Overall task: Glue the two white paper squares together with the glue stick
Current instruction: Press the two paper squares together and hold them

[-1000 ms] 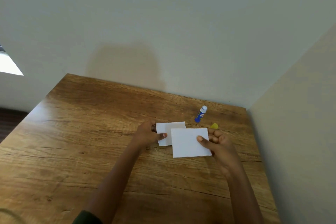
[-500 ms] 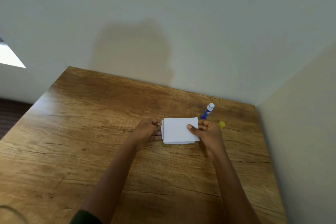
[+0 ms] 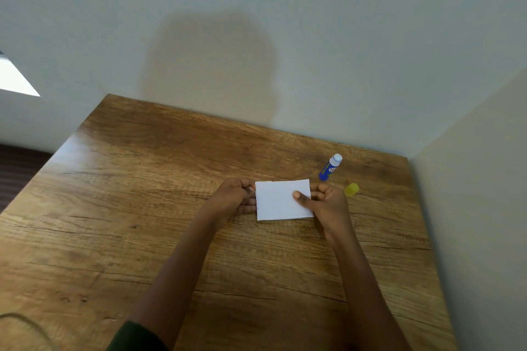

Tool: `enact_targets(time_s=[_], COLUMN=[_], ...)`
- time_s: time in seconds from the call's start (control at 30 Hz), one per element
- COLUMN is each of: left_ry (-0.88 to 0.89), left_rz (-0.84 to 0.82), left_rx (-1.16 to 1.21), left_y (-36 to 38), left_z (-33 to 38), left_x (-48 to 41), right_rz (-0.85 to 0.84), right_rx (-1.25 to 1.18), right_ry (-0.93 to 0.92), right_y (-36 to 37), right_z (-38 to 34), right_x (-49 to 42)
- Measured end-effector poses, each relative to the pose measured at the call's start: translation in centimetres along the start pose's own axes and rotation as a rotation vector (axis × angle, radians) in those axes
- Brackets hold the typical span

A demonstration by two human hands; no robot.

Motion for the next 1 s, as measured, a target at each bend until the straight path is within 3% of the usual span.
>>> enact_targets(time_s=[1.0], left_ry=[-0.011], left_rz=[-0.011], left_rx=[-0.022], left_y=[-0.04], left_z=[-0.43], left_x=[-0.21], right_rz=[0.047], right_rx=[0.298], right_ry=[-0.09], right_y=[-0.14], right_z=[-0.86], right_x=[-0.71])
Point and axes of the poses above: each hand's wrist, its own x-axis away from the middle knuckle, its own y-axis out of the palm, z = x × y, the point moved 8 cm from there along -x, towards the middle knuckle, and after that the axes turned 7 degrees about -y, right-handed, at the moved point
